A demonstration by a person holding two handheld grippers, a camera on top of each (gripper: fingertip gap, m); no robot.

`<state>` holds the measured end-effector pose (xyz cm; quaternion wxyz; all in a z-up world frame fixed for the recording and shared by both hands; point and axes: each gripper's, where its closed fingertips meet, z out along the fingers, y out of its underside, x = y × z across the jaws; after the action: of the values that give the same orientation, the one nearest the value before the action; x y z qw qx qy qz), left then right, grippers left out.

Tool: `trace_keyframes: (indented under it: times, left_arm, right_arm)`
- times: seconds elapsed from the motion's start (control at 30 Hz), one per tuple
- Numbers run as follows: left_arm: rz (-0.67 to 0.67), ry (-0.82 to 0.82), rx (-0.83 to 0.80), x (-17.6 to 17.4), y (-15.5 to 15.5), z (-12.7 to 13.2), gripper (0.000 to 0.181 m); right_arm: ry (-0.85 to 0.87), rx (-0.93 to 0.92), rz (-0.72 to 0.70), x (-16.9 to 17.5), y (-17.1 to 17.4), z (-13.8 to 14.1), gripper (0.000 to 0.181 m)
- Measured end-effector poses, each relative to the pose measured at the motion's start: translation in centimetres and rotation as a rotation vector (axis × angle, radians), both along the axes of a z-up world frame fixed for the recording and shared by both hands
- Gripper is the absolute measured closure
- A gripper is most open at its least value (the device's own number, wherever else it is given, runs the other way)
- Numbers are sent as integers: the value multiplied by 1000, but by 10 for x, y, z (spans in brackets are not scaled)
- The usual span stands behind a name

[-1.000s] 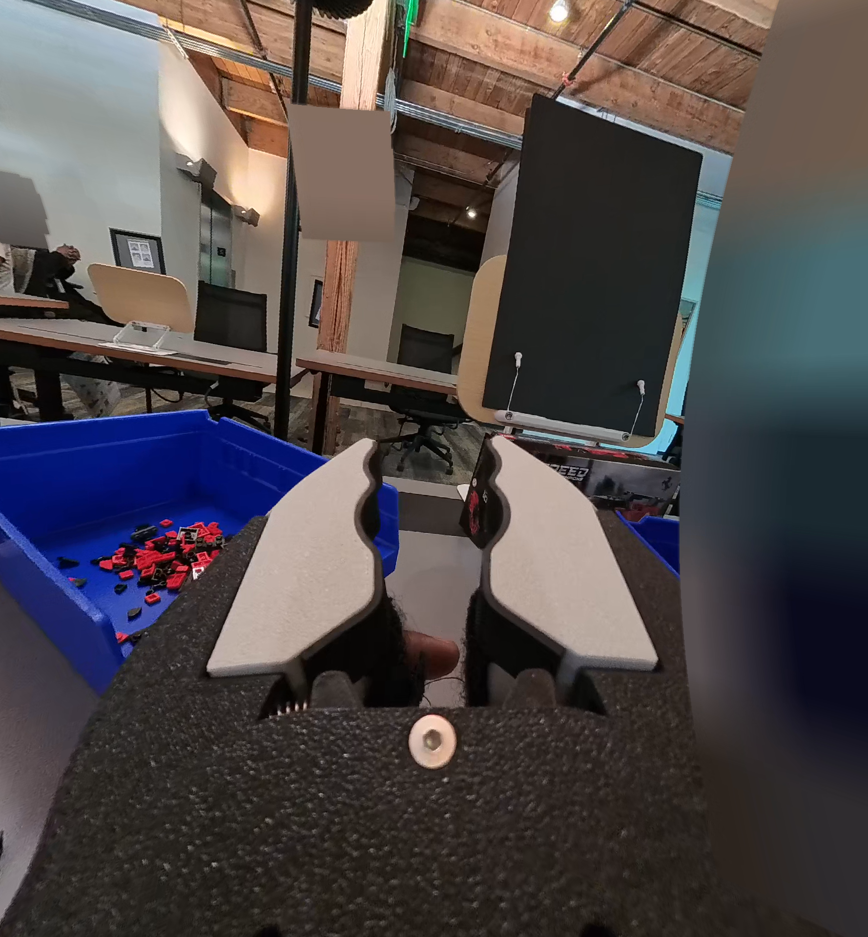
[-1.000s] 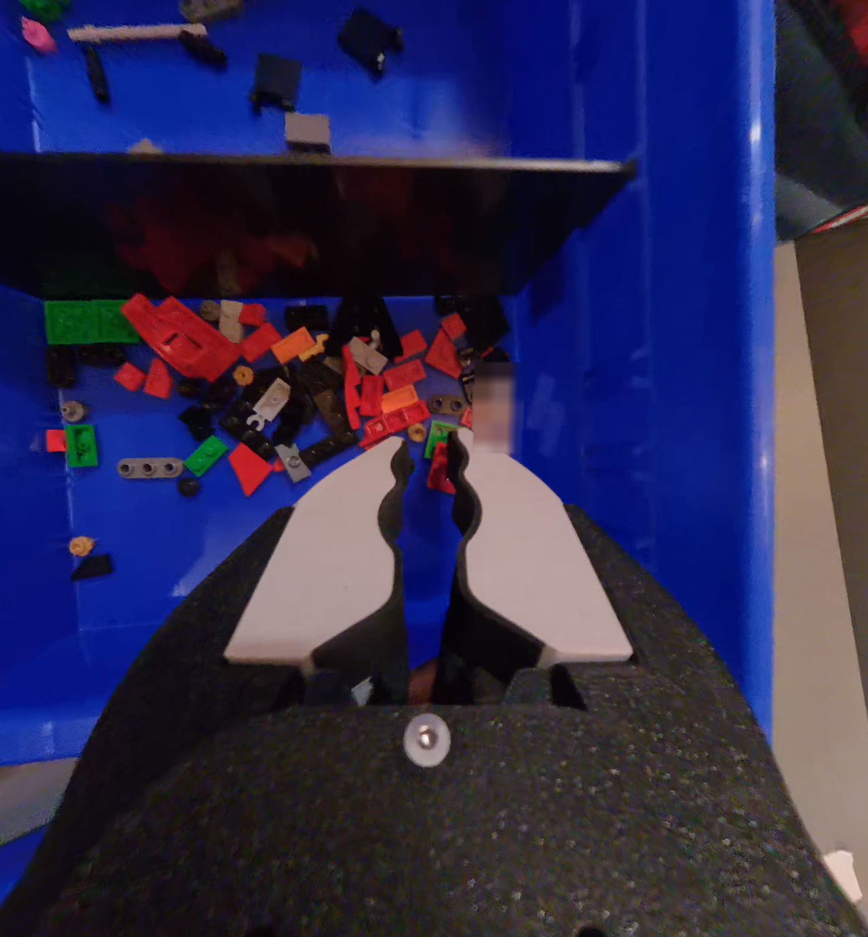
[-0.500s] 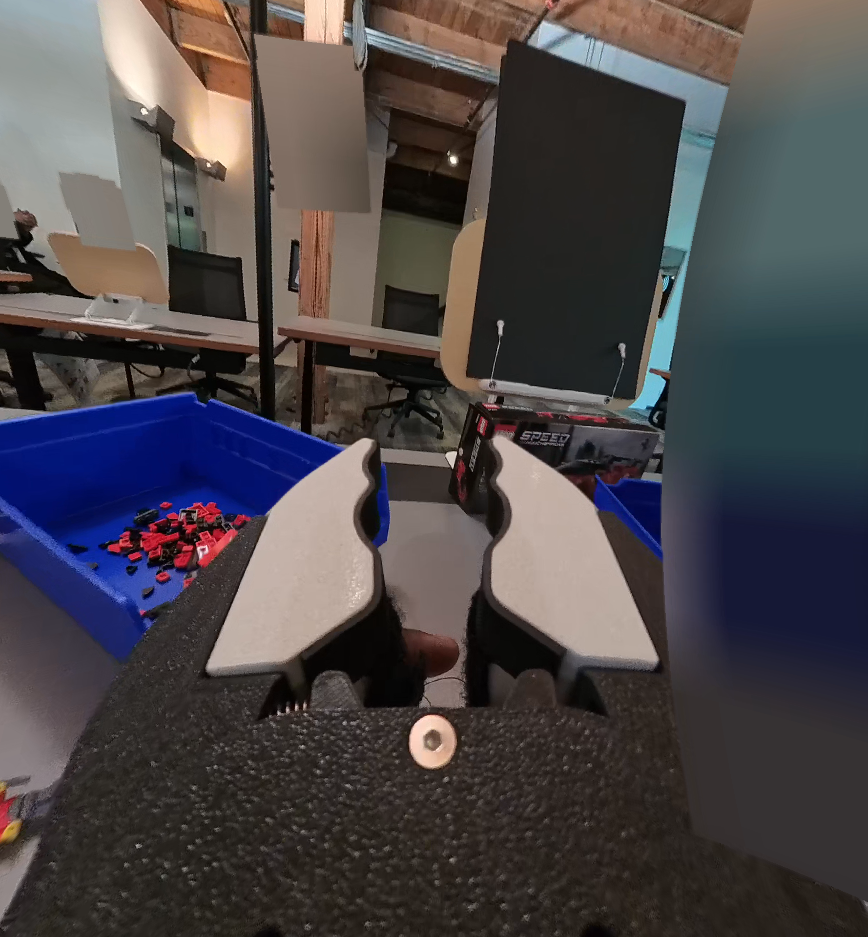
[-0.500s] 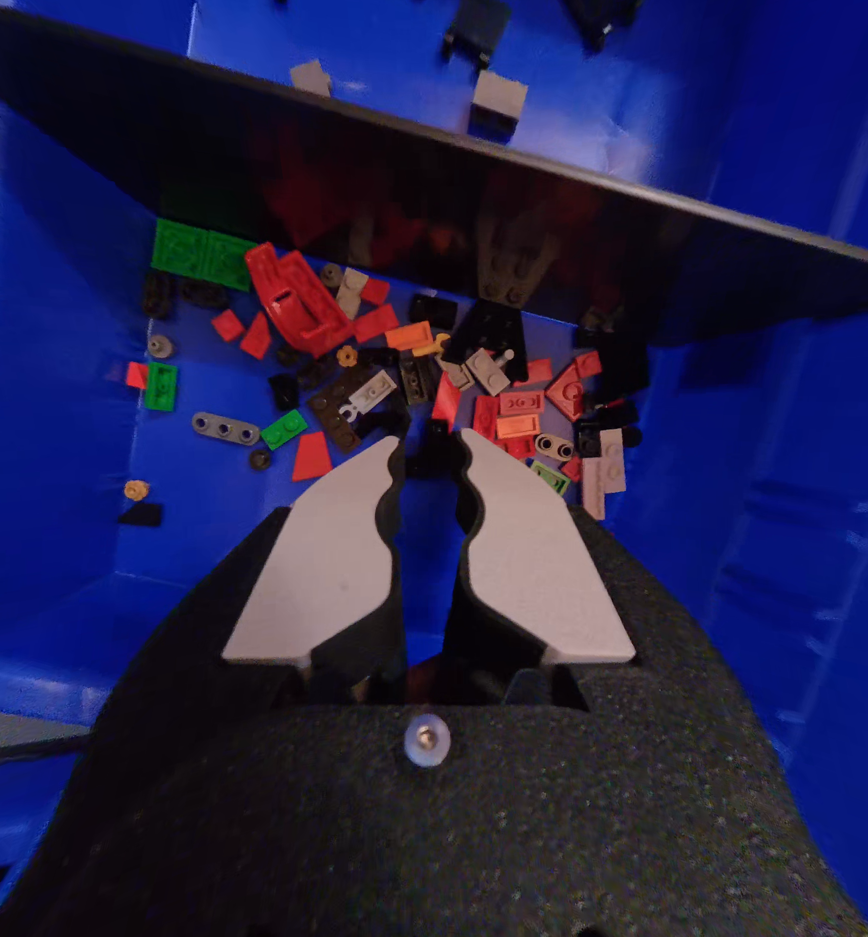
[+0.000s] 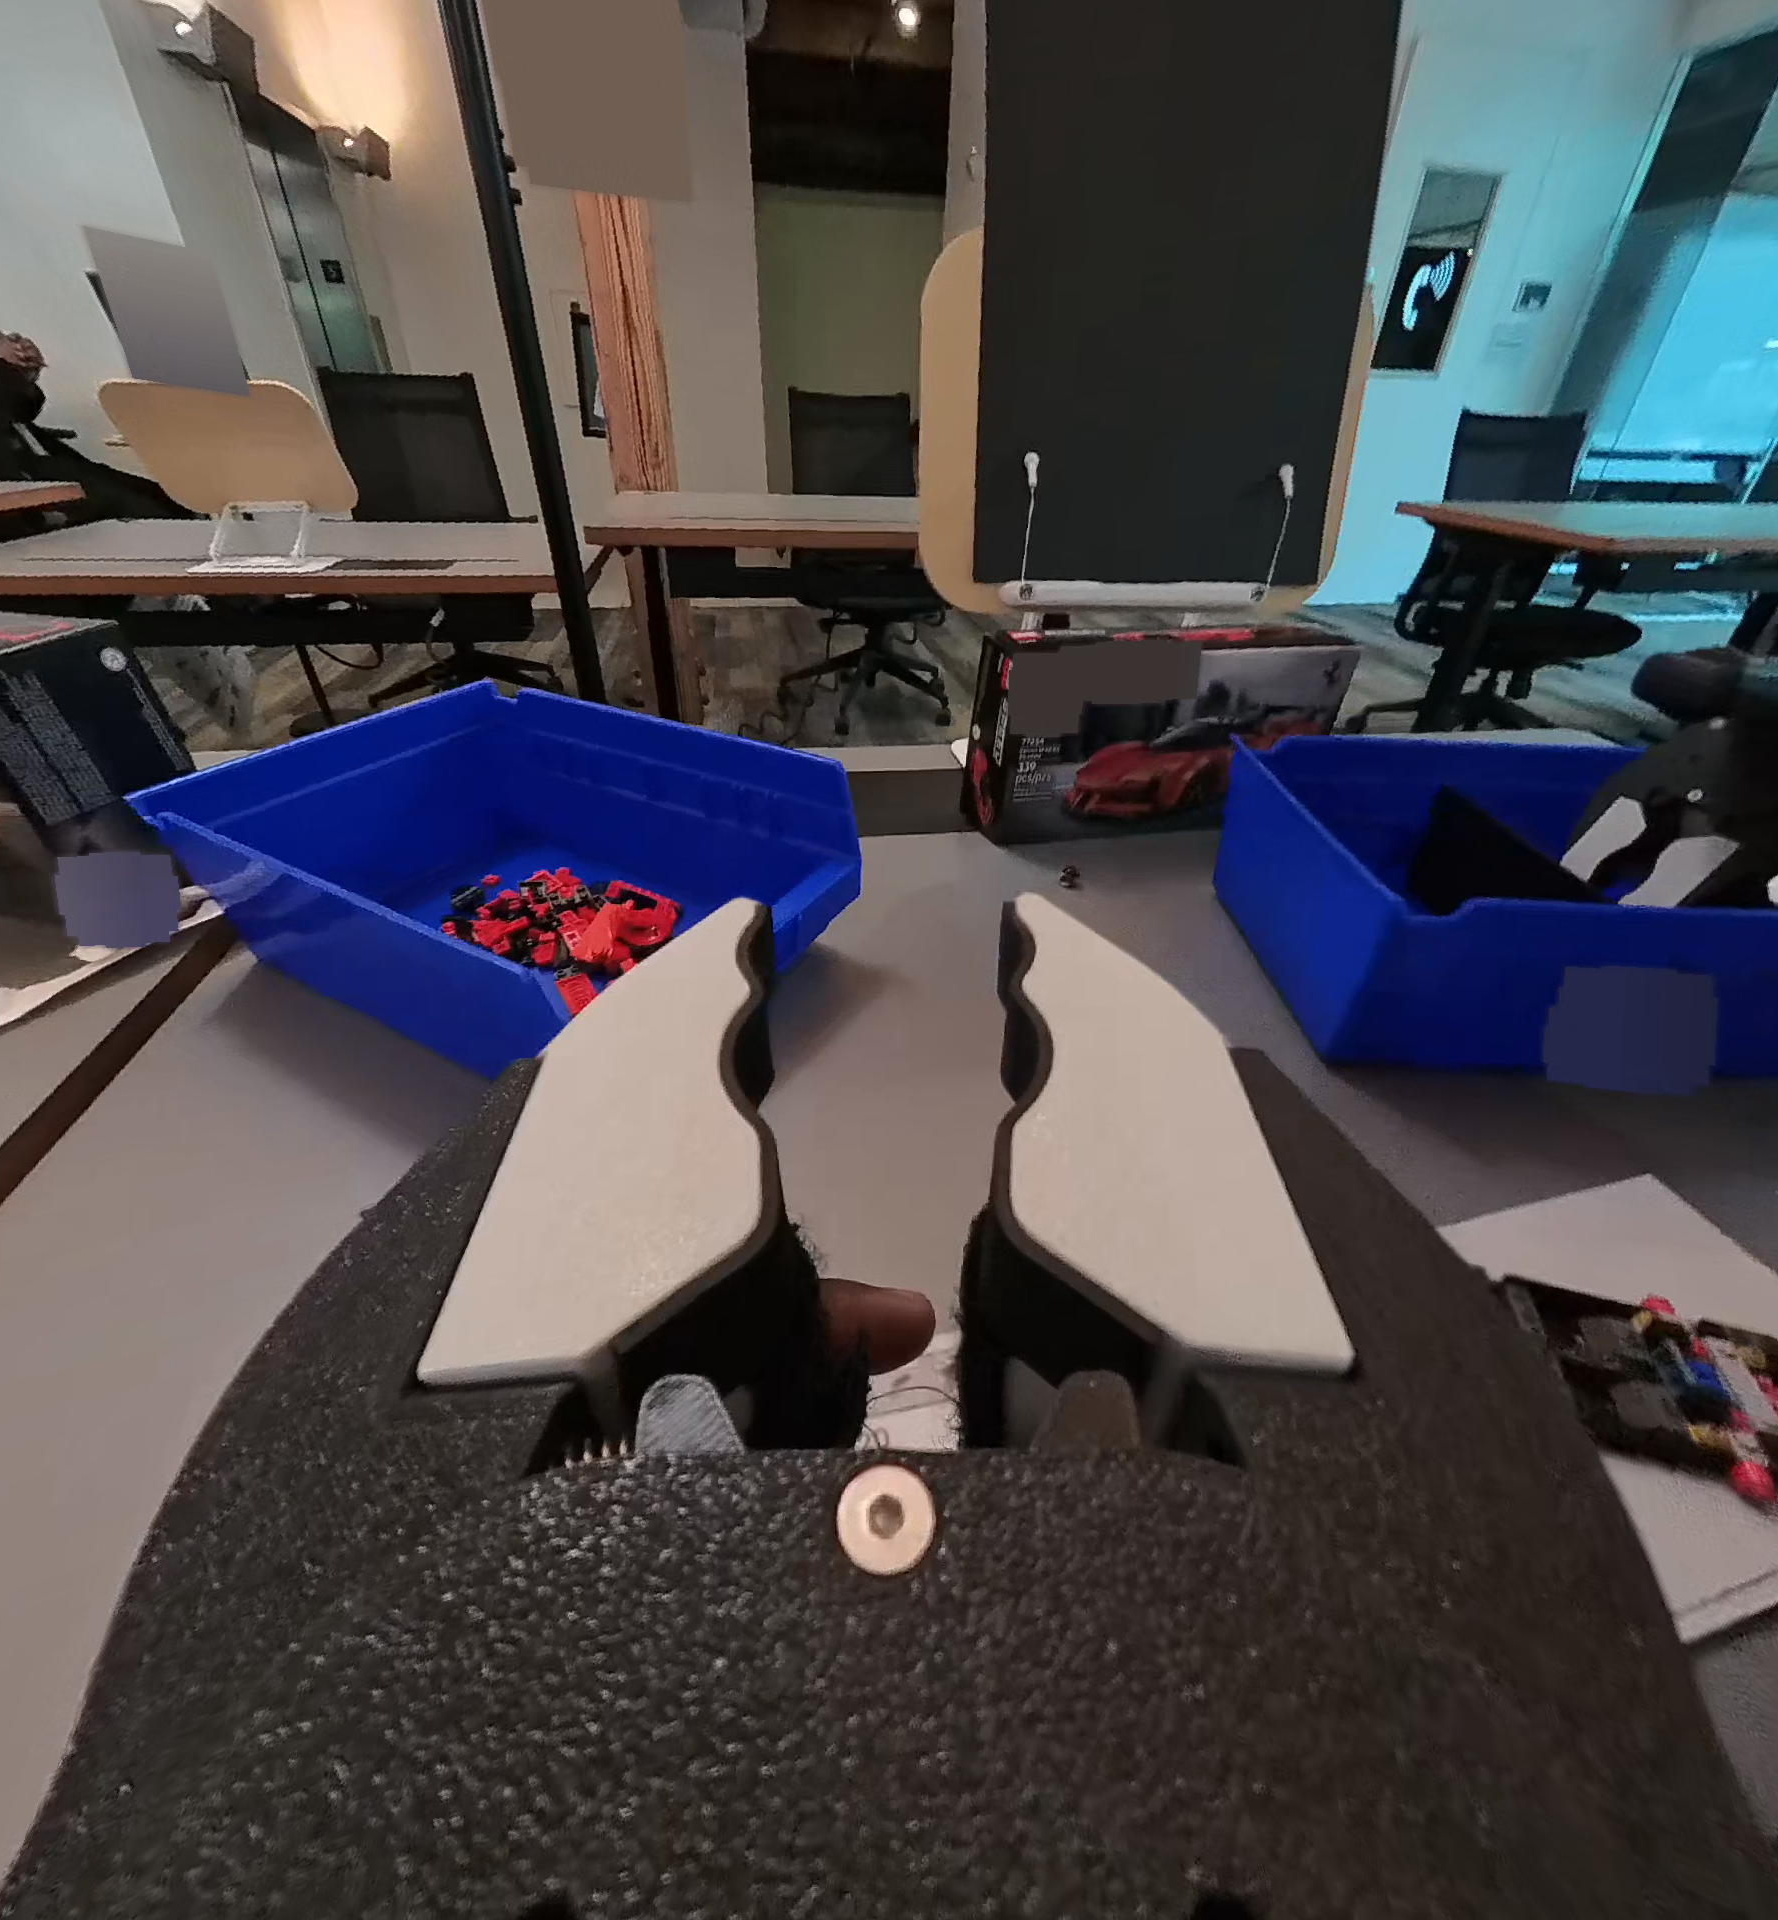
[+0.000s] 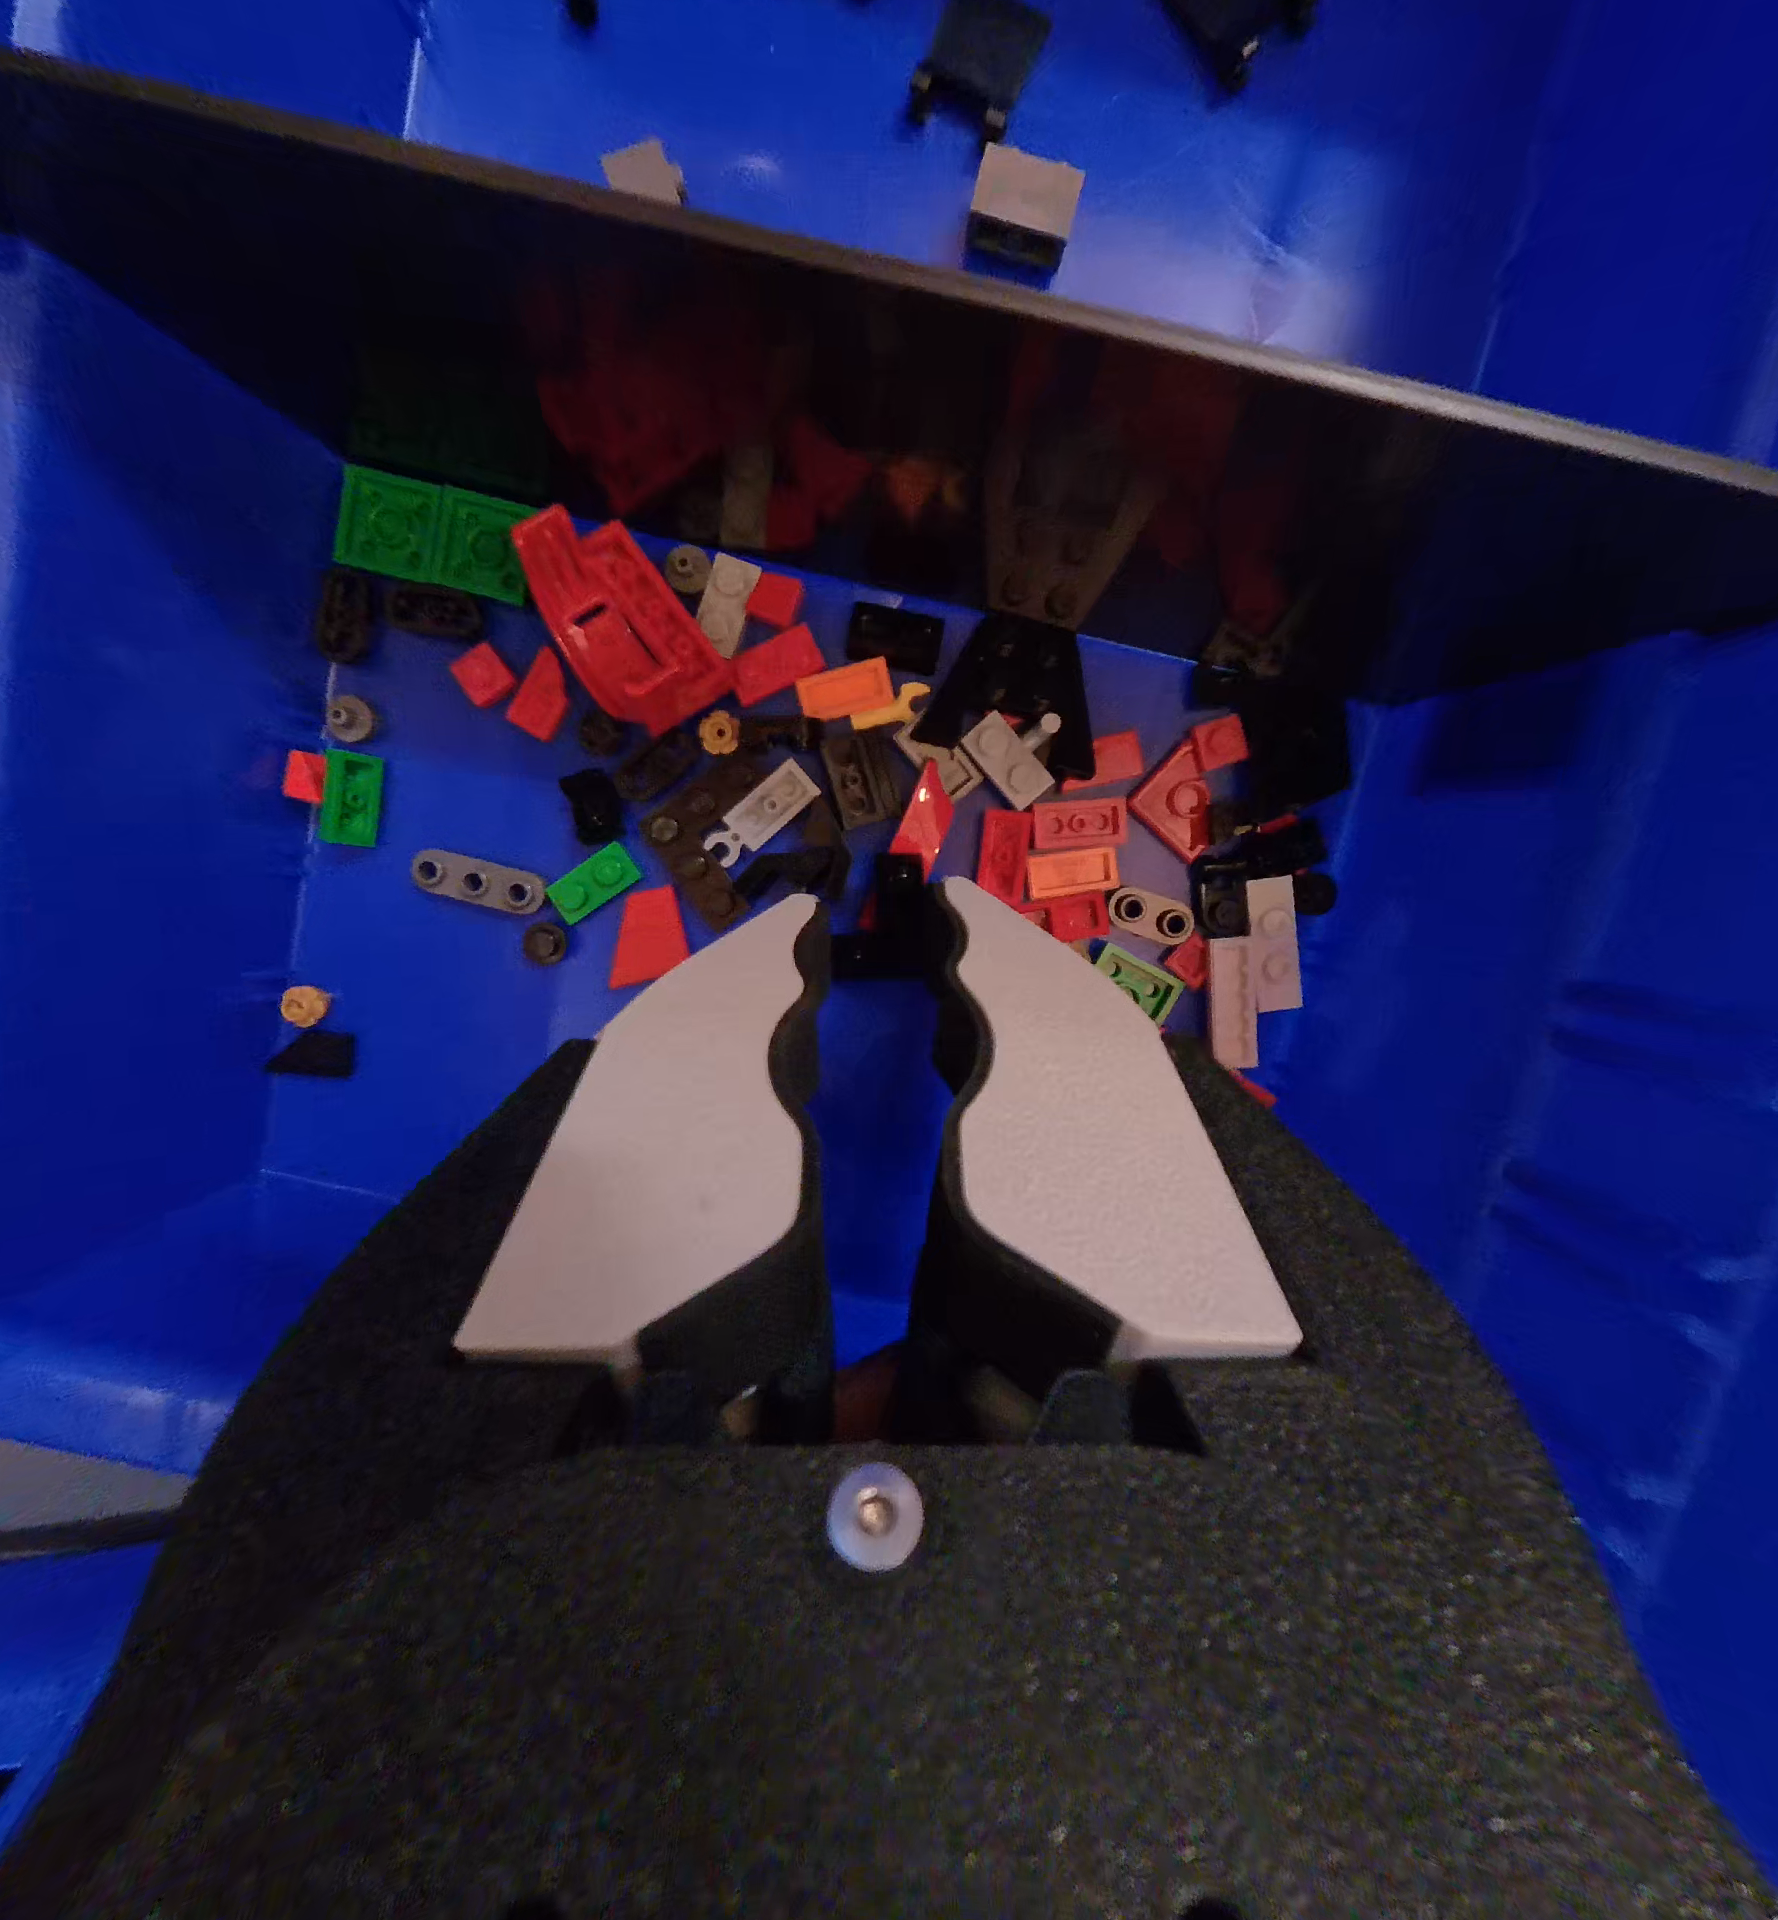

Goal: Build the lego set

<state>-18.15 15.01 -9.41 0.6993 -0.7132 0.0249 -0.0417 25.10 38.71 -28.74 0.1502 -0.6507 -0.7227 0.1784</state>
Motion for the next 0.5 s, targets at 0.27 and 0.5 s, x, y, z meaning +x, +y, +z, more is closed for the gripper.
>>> trace_keyframes:
  times: [0.27, 0.5]
  left_arm:
    - [-10, 35, -34, -5, -17, -9, 140]
    - [0, 21, -54, -14, -22, -19, 140]
  right_arm:
    - [-22, -57, -23, 0, 0, -2, 162]
    - [-21, -60, -28, 0, 0, -2, 163]
